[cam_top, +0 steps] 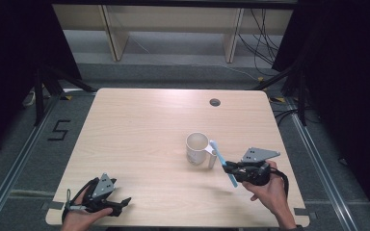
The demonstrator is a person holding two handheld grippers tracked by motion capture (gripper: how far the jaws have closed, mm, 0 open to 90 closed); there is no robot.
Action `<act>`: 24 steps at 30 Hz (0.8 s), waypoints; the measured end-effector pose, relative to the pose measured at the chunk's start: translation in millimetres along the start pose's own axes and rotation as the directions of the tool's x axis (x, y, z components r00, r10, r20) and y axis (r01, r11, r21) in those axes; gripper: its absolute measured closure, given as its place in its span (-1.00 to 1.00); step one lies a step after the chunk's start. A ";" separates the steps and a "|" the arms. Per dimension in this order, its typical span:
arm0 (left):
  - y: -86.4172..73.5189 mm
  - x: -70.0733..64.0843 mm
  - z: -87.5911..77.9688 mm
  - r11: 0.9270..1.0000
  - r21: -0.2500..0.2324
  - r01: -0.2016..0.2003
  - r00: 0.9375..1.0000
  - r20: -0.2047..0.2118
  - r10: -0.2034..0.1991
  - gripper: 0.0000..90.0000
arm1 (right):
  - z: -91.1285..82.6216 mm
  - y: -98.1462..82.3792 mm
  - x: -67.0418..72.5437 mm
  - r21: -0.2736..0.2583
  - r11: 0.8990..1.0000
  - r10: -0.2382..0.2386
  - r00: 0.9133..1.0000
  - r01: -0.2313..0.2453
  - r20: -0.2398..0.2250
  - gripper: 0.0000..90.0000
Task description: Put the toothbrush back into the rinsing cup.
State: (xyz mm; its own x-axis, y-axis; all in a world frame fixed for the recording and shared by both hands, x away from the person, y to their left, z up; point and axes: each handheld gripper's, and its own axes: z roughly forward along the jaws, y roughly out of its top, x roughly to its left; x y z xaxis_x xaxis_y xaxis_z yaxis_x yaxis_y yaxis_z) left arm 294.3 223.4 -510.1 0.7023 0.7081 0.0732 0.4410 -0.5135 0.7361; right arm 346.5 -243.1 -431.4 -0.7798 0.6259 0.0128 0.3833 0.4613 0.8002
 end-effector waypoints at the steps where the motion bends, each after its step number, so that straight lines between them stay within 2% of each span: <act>1: 0.1 0.0 -0.1 1.000 -0.001 -0.001 1.000 0.000 0.001 -0.66 | -0.8 0.3 0.3 -0.001 1.000 0.015 1.000 -0.015 -0.010 0.77; 2: 0.1 0.1 -0.1 1.000 0.000 -0.002 1.000 0.000 0.002 -0.66 | -1.7 1.0 -0.6 -0.019 1.000 0.008 1.000 -0.009 -0.004 0.77; 4: 0.0 0.0 0.0 1.000 0.001 0.000 1.000 0.000 0.000 -0.66 | -2.7 1.7 -0.6 -0.018 1.000 0.020 1.000 -0.020 -0.013 0.77; 5: 0.0 0.1 0.0 1.000 0.001 -0.002 1.000 0.000 0.002 -0.66 | -4.7 2.7 0.9 -0.032 0.998 0.046 0.999 -0.047 -0.010 0.77; 6: 0.0 0.1 0.0 1.000 0.001 -0.002 1.000 0.000 0.002 -0.66 | -4.2 3.4 -1.4 -0.054 0.998 0.018 1.000 -0.019 -0.010 0.77; 8: -0.1 0.0 0.1 1.000 0.001 0.001 1.000 -0.001 -0.001 -0.66 | -5.3 4.7 -1.6 -0.077 0.997 0.018 1.000 -0.018 -0.002 0.77; 9: -0.1 0.0 0.1 1.000 0.001 0.001 1.000 -0.001 -0.001 -0.66 | -6.2 5.6 -0.7 -0.076 0.996 0.035 0.999 -0.036 -0.011 0.77; 12: 0.1 0.1 0.0 1.000 0.004 0.001 1.000 0.002 -0.001 -0.66 | -6.4 8.1 -1.8 -0.106 0.994 0.023 1.000 -0.023 -0.002 0.77; 14: 0.1 0.2 -0.1 1.000 0.005 0.001 1.000 0.000 -0.001 -0.66 | -5.1 9.9 -2.5 -0.140 0.990 0.020 1.000 -0.019 0.006 0.77; 16: 0.3 1.5 -0.8 1.000 0.016 -0.013 1.000 -0.005 0.013 -0.66 | -6.2 11.3 -1.6 -0.156 0.987 0.045 0.999 -0.045 -0.006 0.77; 18: 0.3 2.0 -1.4 1.000 0.020 -0.017 1.000 -0.007 0.017 -0.66 | -6.1 13.2 -4.4 -0.192 0.981 0.026 1.000 -0.026 0.001 0.77; 19: 0.3 1.9 -1.1 1.000 0.016 -0.012 1.000 -0.003 0.012 -0.66 | -7.3 14.0 -2.9 -0.199 0.979 0.052 0.999 -0.051 0.001 0.77; 20: 0.8 3.1 -2.3 0.999 0.037 -0.029 1.000 -0.009 0.030 -0.66 | -7.8 14.6 -4.4 -0.213 0.976 0.042 0.999 -0.040 0.005 0.77; 21: 0.8 3.1 -2.3 0.999 0.037 -0.029 1.000 -0.009 0.030 -0.66 | -7.8 14.6 -4.4 -0.213 0.976 0.042 0.999 -0.040 0.005 0.77; 22: 0.7 2.1 -1.2 1.000 0.027 -0.013 1.000 -0.009 0.013 -0.66 | -7.6 16.5 -8.0 -0.239 0.971 0.025 1.000 -0.023 0.006 0.77; 23: 0.6 2.9 -2.2 0.999 0.036 -0.029 1.000 -0.010 0.030 -0.66 | -7.4 16.9 -7.6 -0.240 0.970 0.036 0.999 -0.034 0.002 0.77; 24: 0.6 2.6 -2.0 0.999 0.034 -0.026 1.000 -0.009 0.026 -0.66 | -6.5 17.8 -8.5 -0.252 0.967 0.035 0.999 -0.032 0.008 0.77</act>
State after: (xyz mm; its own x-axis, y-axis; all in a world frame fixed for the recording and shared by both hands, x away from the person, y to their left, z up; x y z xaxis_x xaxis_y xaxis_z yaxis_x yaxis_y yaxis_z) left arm 295.2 225.9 -508.2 0.7086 0.6987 0.0988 0.4412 -0.5479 0.7108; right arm 356.7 -244.2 -413.4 -0.7617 0.6469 0.0362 0.2710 0.2674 0.9247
